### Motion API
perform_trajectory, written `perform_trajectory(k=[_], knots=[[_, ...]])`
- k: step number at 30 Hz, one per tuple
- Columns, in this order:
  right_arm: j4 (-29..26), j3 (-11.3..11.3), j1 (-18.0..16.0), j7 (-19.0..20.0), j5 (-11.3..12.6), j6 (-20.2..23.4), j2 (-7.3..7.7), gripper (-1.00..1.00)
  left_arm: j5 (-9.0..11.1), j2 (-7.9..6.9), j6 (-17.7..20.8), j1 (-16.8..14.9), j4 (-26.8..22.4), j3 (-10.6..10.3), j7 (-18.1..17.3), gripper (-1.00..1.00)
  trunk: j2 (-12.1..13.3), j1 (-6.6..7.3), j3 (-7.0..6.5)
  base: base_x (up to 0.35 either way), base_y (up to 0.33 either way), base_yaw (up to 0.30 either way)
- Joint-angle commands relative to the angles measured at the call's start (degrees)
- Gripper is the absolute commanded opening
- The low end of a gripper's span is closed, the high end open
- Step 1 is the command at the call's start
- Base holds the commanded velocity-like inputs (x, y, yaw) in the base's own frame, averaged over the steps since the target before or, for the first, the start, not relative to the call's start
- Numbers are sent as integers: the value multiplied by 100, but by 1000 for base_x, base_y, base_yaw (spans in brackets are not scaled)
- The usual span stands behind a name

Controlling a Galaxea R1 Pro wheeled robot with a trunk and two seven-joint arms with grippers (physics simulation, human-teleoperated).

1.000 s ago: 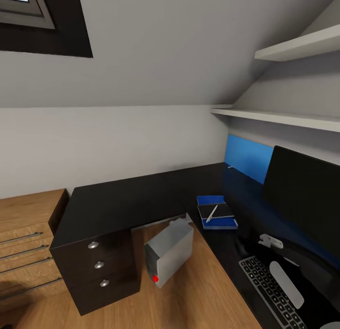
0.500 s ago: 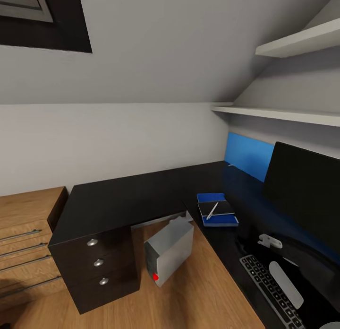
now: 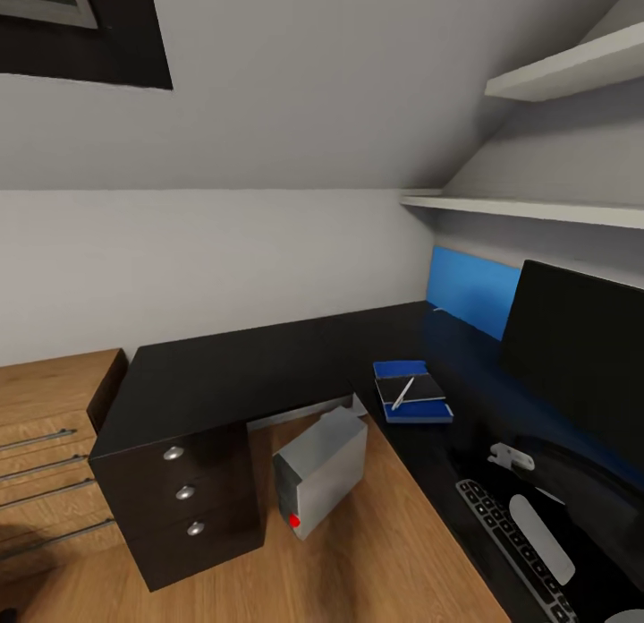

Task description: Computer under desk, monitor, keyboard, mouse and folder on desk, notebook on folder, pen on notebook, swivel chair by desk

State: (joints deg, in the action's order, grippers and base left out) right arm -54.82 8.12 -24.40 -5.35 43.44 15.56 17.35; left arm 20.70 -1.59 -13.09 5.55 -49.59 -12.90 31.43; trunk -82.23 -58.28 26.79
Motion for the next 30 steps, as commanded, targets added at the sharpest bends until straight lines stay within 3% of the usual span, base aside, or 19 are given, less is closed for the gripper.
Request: perform_trajectory(k=[1, 4, 30], knots=[[-12, 23, -3, -55, 60, 9, 7, 100, 59, -8, -36, -2, -7, -33, 30, 100, -45, -23, 24, 0, 0, 0], [-14, 23, -3, -56, 60, 9, 9, 100, 58, -8, -36, -2, -7, -35, 30, 100, -165, -89, 78, 0, 0, 0], [-20, 32, -3, 43, 60, 11, 5, 100, 48, -17, -36, -2, 17, -54, 21, 100, -165, -89, 78, 45, 0, 0]])
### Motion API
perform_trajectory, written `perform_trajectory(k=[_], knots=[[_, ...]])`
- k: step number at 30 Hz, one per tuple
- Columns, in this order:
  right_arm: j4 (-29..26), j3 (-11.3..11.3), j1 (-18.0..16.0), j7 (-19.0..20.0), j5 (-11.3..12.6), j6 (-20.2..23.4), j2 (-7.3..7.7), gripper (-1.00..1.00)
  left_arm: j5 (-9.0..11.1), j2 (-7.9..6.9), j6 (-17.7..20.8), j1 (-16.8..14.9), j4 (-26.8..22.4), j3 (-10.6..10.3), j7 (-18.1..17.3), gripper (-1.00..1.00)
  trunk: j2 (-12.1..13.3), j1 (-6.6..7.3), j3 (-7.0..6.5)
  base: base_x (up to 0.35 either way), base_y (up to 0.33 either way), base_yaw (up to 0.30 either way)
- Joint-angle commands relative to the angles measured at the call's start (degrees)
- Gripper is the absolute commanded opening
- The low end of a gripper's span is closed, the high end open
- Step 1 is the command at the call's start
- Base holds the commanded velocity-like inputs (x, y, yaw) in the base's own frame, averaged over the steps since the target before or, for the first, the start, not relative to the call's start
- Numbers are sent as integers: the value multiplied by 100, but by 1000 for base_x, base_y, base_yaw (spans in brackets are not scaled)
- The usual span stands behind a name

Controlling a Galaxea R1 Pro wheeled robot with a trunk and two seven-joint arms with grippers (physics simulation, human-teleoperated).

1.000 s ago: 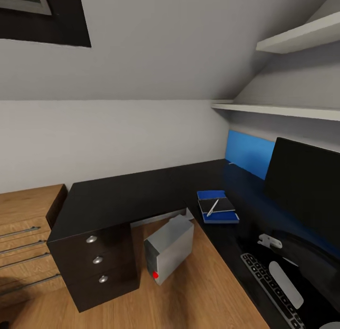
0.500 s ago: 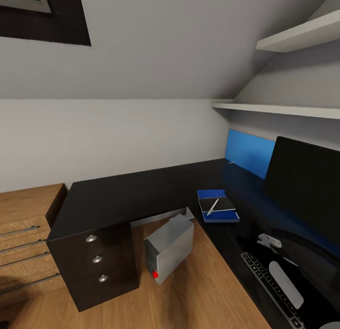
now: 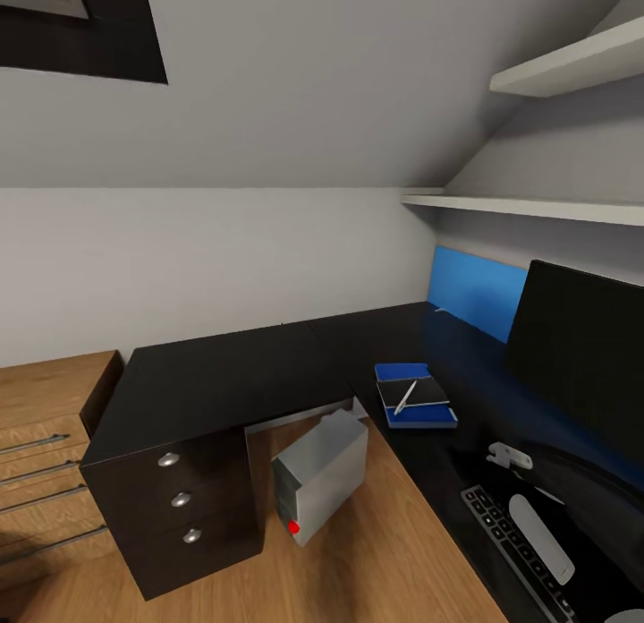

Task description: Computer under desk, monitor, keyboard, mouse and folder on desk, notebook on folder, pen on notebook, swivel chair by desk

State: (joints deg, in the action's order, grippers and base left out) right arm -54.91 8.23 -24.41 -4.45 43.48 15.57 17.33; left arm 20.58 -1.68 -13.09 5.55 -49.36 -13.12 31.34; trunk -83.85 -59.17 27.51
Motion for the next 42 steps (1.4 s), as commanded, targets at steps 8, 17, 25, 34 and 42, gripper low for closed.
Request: perform_trajectory(k=[8, 17, 25, 34, 42], knots=[[-3, 21, -3, -47, 55, 16, 7, 100, 60, -1, -38, -2, -24, -40, 38, 100, -3, 0, 5, 2, 0, 0], [-2, 21, -3, -54, 55, 20, 7, 100, 62, 0, -36, -2, -30, -42, 39, 100, -124, -66, 59, 0, 0, 0], [-2, 21, -3, -55, 55, 21, 7, 100, 66, 1, -38, -2, -30, -42, 39, 100, -404, -220, 185, 0, 0, 0], [-2, 21, -3, -55, 55, 19, 7, 100, 61, 1, -37, -2, -30, -42, 37, 100, -444, -242, 203, 0, 0, 0], [-2, 27, -3, -55, 55, 21, 7, 100, 68, 0, -36, -2, -25, -41, 36, 100, -525, -286, 238, 0, 0, 0]])
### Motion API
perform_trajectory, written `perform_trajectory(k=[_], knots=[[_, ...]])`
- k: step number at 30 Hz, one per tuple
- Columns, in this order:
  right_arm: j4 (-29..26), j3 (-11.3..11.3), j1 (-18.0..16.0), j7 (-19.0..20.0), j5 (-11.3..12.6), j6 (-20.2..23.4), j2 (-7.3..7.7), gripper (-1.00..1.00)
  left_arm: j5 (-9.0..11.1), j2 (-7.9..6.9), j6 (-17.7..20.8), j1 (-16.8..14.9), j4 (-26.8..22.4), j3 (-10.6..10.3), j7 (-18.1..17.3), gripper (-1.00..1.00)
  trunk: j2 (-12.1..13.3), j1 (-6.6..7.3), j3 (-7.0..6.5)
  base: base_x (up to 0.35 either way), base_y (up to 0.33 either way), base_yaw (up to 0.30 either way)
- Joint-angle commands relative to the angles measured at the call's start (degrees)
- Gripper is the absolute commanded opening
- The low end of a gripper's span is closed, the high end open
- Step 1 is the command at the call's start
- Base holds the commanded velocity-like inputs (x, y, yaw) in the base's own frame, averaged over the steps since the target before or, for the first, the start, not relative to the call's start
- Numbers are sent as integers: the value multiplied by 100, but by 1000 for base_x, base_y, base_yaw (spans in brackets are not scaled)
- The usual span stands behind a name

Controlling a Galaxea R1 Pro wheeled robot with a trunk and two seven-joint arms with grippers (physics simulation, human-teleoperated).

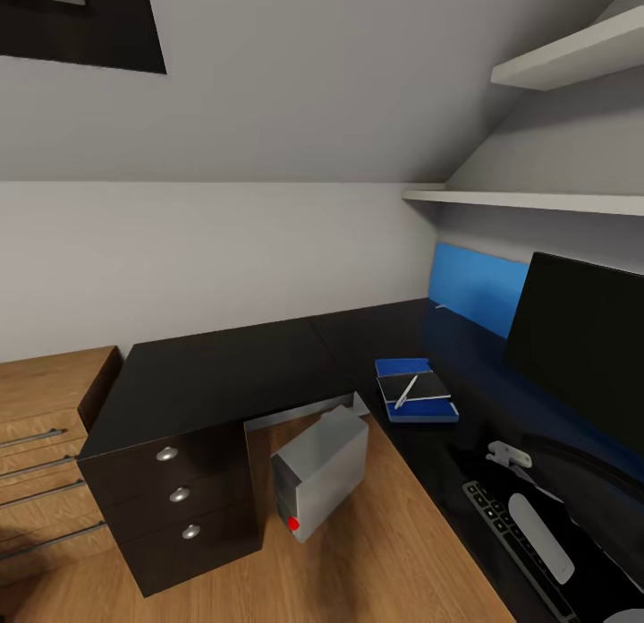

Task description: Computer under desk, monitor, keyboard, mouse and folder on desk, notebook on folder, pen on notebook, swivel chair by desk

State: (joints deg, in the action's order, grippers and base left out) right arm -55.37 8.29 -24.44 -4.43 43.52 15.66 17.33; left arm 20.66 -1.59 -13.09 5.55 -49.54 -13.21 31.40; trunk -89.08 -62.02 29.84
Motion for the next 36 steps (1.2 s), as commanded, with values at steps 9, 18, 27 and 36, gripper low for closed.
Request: perform_trajectory(k=[9, 18, 27, 36], knots=[[43, 32, 1, -58, 52, 7, 8, 100, 58, -11, -35, -2, -3, -22, 31, 100, -2, -1, 6, 0, 0, 0], [43, 32, 1, -58, 52, 8, 8, 100, 52, -17, -35, -2, 7, -18, 19, 100, -2, -1, 6, 7, 8, 0], [35, 32, 1, -58, 52, 10, 8, 100, 52, -17, -35, -2, 8, -20, 25, 100, -2, -1, 6, 10, 11, 0], [33, 32, 1, -58, 52, 11, 8, 100, 52, -17, -37, -2, 6, -23, 24, 100, -2, -1, 6, 33, 0, 0]])
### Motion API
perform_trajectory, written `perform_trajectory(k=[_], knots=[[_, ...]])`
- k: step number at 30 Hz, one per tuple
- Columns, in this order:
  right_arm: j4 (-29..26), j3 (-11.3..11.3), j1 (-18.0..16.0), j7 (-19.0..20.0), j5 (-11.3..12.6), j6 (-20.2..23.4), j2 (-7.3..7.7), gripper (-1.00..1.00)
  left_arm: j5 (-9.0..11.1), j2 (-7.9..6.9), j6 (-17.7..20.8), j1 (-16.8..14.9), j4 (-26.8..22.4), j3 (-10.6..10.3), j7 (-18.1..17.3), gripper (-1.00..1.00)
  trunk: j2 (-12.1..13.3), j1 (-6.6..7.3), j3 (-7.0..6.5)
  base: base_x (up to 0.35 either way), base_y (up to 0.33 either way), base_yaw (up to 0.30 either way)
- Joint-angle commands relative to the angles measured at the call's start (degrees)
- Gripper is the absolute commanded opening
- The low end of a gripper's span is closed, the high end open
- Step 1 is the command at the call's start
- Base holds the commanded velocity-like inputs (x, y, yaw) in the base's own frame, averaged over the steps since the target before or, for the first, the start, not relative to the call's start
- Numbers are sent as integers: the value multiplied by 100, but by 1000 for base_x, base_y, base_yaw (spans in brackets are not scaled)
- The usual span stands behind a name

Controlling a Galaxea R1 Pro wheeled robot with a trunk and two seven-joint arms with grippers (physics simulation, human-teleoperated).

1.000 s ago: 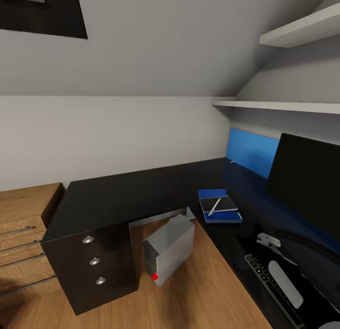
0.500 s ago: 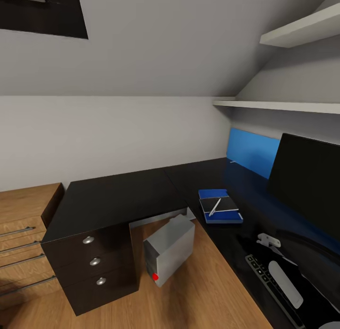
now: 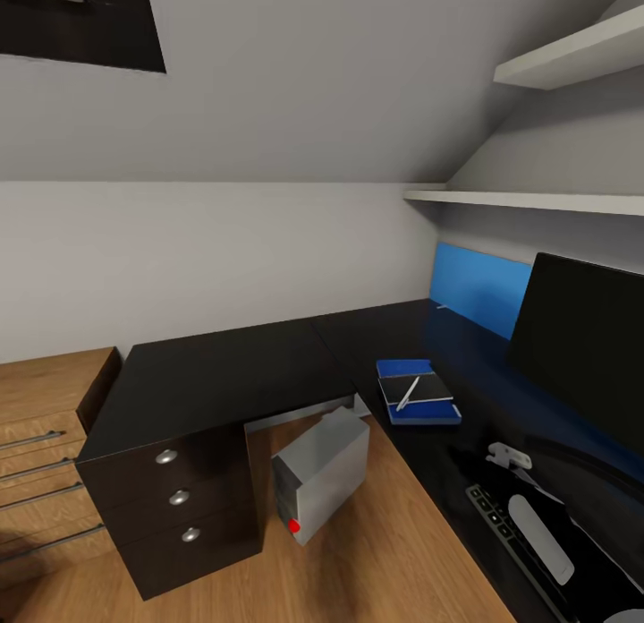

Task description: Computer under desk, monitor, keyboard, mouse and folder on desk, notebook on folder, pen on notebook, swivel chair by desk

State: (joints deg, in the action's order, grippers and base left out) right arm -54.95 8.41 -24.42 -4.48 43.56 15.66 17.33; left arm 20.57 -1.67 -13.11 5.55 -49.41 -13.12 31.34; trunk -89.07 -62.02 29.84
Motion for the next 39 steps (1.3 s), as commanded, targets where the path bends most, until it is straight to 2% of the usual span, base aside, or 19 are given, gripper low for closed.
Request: perform_trajectory(k=[1, 36, 39], knots=[[-11, 20, -1, -53, 48, 13, 7, 100, 60, -8, -35, -2, -6, -33, 31, 100, -3, -1, 5, 18, 0, 0], [-24, 15, -1, -53, 48, 10, 7, 100, 61, -8, -34, -2, -3, -33, 37, 100, -3, -1, 5, 17, 12, 0], [-32, 10, -1, -53, 48, 8, 7, 100, 59, -8, -34, -2, -5, -33, 32, 100, 118, 65, -49, 0, 0, 0]])
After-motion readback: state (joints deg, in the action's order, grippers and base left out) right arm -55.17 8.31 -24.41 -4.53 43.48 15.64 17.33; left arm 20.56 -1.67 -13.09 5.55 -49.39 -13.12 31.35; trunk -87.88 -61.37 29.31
